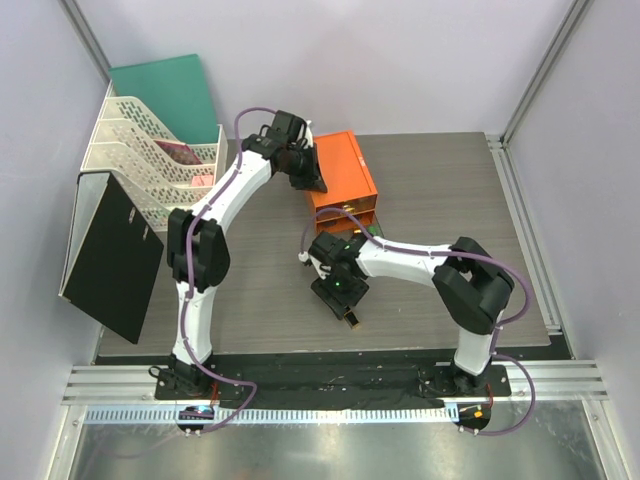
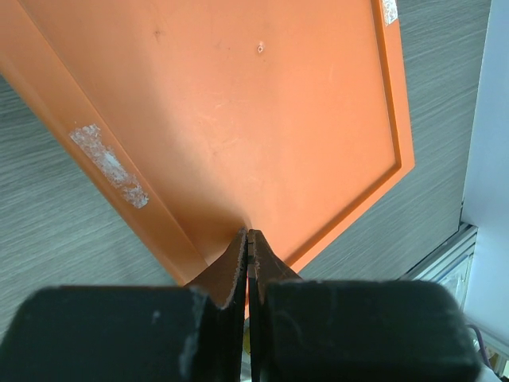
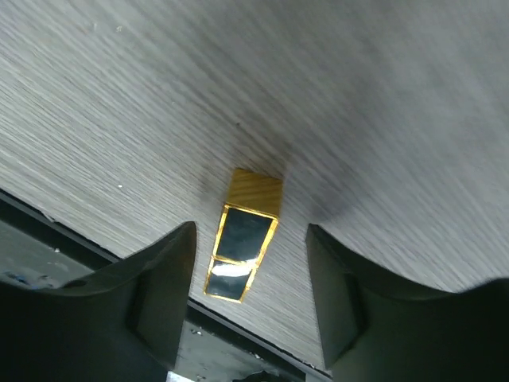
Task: Organize the makeup
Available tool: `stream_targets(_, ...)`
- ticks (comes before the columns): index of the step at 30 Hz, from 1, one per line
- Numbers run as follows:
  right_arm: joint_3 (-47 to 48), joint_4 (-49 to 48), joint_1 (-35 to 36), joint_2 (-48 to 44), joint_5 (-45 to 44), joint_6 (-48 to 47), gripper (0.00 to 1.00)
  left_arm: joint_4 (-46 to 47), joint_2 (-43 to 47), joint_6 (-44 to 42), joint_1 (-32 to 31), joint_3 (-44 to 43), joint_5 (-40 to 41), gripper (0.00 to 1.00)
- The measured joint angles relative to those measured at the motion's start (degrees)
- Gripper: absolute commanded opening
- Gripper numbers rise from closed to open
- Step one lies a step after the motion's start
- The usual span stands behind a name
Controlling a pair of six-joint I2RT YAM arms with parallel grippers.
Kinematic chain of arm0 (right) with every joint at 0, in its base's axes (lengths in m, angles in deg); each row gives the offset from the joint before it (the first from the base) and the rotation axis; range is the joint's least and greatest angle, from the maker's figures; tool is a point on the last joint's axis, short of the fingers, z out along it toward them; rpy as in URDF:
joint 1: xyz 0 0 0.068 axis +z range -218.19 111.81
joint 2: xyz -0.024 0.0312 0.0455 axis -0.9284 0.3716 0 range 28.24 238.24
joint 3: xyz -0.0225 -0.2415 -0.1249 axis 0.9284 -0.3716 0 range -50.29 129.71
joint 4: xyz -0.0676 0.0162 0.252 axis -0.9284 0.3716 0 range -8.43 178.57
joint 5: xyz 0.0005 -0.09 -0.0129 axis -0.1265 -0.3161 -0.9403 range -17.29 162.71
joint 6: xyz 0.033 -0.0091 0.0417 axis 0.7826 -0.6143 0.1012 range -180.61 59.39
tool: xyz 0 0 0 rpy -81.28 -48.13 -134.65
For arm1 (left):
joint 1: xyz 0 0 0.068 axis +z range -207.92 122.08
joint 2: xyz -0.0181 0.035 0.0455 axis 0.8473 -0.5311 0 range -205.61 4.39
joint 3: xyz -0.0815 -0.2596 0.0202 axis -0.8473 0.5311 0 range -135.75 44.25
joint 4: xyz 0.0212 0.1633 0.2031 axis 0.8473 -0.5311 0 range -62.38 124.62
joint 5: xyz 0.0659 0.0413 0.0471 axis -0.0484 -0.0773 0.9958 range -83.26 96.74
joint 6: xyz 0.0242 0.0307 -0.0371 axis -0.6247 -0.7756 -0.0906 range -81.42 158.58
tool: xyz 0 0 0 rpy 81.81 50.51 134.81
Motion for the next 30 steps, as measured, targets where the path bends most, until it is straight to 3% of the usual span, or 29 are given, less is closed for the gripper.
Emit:
stream_targets(1,-0.20,0.00,0.42,0.50,-0.13,-0.15,0.42,0.02,0.13,0.00,0.00,0.22,0.00,0.00)
stream_targets(2,-0.37,0.00,0.74,1.01,-0.15,-0.31,0.17,0.07,0.26,0.00,0.04,0.44,-0.02,0.00)
stream_targets(3,-0.46,-0.02,1.01,1.38,-0.15,-0.59,0.04,0.13,0.46,0.00,0.07,0.72,0.00,0.00)
stream_targets(4,-0.48,0.02,1.22,1.57,-0.13,-0.83,0.01,0.13,0.59,0.00,0.09,0.92,0.00,0.00)
stream_targets(12,-0.22,0.22,1.25,1.31,-1.18,-0.61,0.01,0.20,0.94,-0.37,0.13,1.42,0.00,0.00)
stream_targets(17,0.61,-0.13,1.22,-2.49,-6.69,0.79,0.01,0.20,0.94,-1.14,0.13,1.42,-0.09,0.00)
stream_targets(24,12.68,-2.25,0.39,-5.95,-20.76,1.66,0.01,0.15,1.01,-1.51,0.13,1.42,-0.17,0.00)
stream_targets(30,23.19,-2.82,-3.23,-0.61,-27.19,1.90,0.01,0.07,1.07,-1.70,0.13,1.46,-0.17,0.00)
